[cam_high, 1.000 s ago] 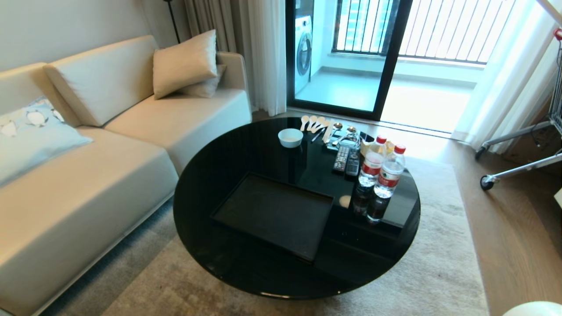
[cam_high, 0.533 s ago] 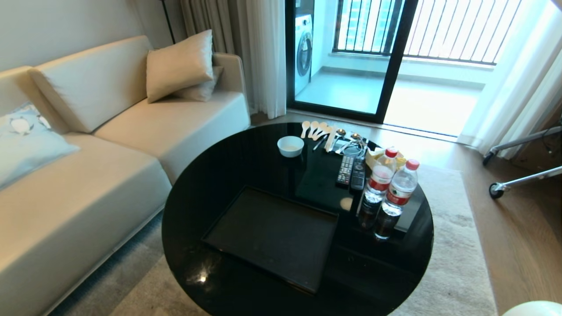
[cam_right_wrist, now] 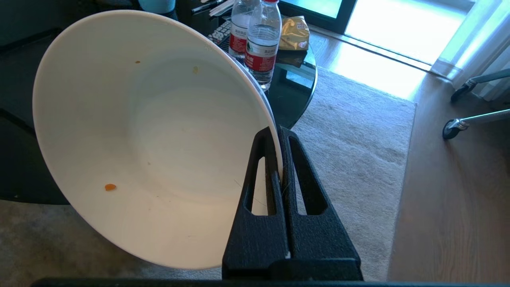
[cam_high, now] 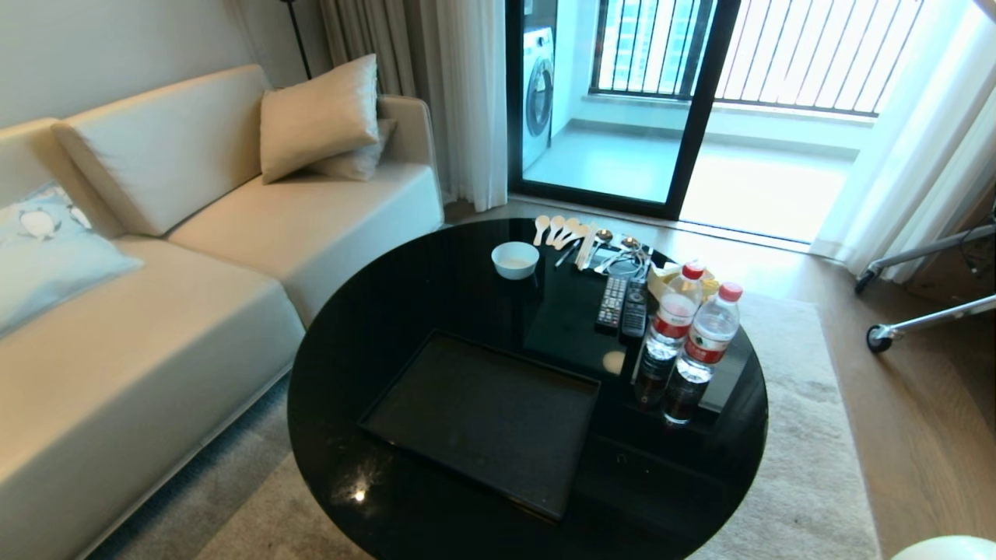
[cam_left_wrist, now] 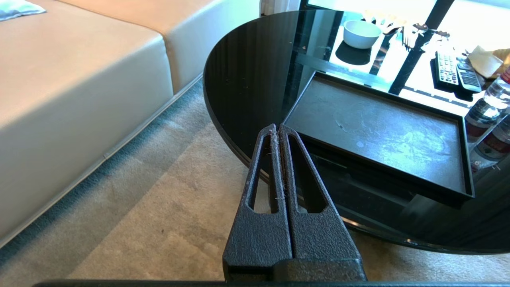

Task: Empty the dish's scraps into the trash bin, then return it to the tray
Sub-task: Put the bowl back to the table

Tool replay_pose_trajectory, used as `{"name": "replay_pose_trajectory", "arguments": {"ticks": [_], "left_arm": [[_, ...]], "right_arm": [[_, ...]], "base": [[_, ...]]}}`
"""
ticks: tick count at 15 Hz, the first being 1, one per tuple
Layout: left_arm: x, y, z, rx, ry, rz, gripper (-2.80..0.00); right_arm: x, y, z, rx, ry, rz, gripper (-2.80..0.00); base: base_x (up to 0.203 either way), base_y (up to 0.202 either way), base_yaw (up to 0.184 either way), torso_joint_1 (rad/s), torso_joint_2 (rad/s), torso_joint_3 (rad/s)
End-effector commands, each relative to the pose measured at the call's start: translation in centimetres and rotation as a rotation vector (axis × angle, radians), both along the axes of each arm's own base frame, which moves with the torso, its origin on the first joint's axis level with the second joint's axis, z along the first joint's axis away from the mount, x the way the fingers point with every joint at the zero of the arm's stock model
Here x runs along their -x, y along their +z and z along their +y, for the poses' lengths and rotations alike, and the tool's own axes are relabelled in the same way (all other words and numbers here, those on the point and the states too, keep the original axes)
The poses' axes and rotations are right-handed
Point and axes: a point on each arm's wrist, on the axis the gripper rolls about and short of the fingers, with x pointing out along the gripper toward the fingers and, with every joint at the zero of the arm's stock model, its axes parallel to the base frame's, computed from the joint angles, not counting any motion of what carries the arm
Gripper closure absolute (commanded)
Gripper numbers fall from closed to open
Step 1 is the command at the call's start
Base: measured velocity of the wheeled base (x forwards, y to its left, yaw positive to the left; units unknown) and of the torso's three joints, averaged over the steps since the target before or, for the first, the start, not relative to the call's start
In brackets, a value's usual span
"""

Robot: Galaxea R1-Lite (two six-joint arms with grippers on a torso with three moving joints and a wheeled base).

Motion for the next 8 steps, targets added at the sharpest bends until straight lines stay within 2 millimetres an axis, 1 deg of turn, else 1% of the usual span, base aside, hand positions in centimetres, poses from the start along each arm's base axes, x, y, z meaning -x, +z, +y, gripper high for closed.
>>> {"name": "replay_pose_trajectory", "arguments": {"ticks": [1,3,5,7,8], "left_arm": [[0.0,0.0,0.0,0.001,0.001,-0.001,0.00],[0.0,0.0,0.0,0.001,0.001,-0.001,0.00],[0.0,0.0,0.0,0.001,0.001,-0.001,0.00],[0.0,0.0,0.0,0.001,0.001,-0.001,0.00],[0.0,0.0,0.0,0.001,0.001,-0.001,0.00]], "right_arm": [[0.1,0.6,0.0,0.038,0.019,-0.001,0.00],[-0.2,2.6,0.2,0.043,0.071,0.018,0.00],[-1.5,5.5,0.3,0.047,0.119,0.079,0.00],[-3.9,8.7,0.3,0.055,0.160,0.145,0.00],[-5.4,10.1,0.4,0.057,0.184,0.180,0.00]], "base": [[0.000,0.000,0.000,0.000,0.00,0.000],[0.000,0.000,0.000,0.000,0.00,0.000],[0.000,0.000,0.000,0.000,0.00,0.000],[0.000,0.000,0.000,0.000,0.00,0.000],[0.000,0.000,0.000,0.000,0.00,0.000]]}}
